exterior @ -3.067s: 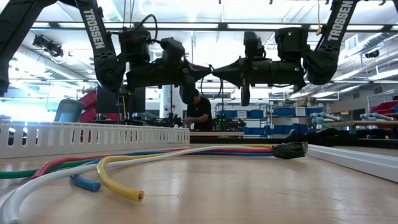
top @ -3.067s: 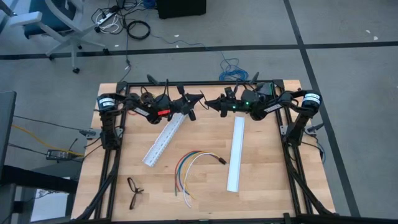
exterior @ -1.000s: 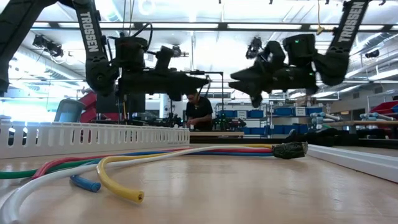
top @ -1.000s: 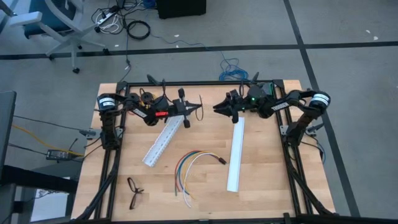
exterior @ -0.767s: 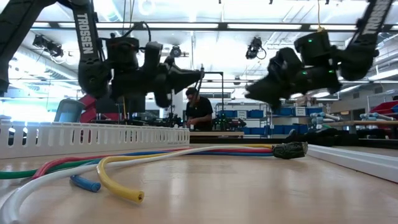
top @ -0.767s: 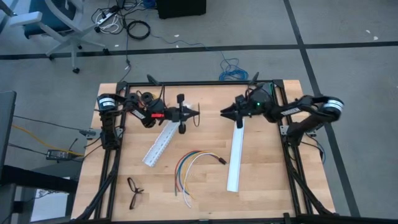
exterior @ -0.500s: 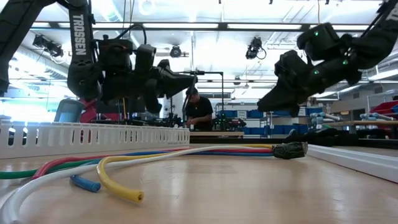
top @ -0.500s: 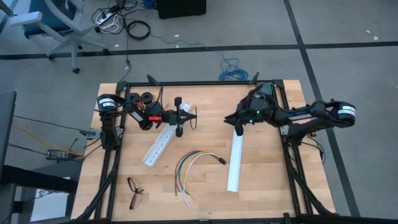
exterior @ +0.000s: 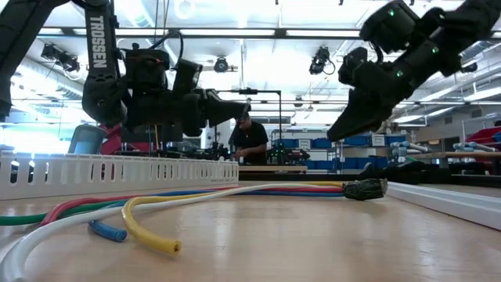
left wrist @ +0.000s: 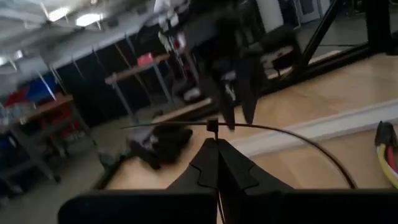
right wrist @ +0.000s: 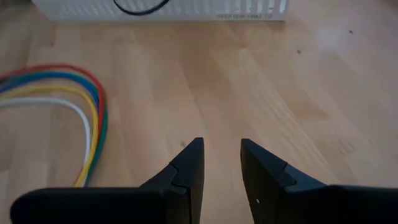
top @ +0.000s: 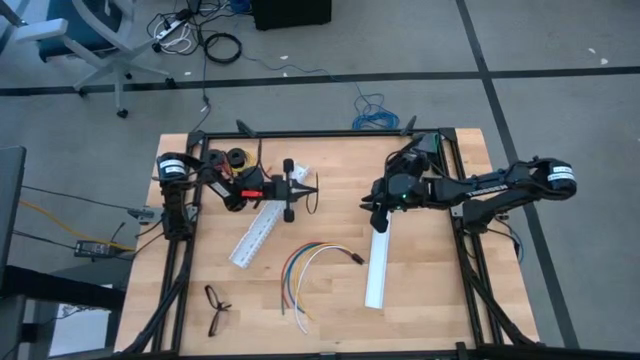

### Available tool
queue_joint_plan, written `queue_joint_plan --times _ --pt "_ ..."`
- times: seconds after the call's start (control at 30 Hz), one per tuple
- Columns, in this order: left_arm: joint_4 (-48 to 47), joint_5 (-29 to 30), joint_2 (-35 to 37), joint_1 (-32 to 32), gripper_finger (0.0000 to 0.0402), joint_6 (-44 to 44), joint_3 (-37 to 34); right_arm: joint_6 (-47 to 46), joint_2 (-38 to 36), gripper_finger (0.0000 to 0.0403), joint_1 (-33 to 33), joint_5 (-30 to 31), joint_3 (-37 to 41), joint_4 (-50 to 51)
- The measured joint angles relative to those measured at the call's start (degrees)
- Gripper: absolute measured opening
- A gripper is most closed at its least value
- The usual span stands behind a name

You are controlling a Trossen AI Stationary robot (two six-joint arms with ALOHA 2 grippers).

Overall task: Ziptie cables
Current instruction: Wrap the cable wires together using the black zip tie

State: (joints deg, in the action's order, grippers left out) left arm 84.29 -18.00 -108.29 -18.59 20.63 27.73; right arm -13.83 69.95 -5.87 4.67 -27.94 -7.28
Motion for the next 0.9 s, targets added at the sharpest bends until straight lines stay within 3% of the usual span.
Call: queue_joint_plan --times 0.17,0.37,0.67,0.9 --pt "-4.06 2.06 0.00 1.03 0.0003 -7.26 0.00 -0.35 0.00 0.0093 4.33 2.94 -2.27 3.37" --pt "-6.63 1.85 1.63 2.19 0.0003 -13.55 0.00 -8.18 0.15 0.0087 13.89 11.65 -2.27 7.63" --pt "-24.68 5.36 12.13 4.57 0.0003 -7.72 0.00 -22.46 0.26 0.0062 30.12 26.58 -2.27 10.13" --pt "-30.86 8.25 16.22 8.72 0.0003 -1.08 0.00 -27.07 8.50 0.0044 32.15 24.92 -2.27 2.58"
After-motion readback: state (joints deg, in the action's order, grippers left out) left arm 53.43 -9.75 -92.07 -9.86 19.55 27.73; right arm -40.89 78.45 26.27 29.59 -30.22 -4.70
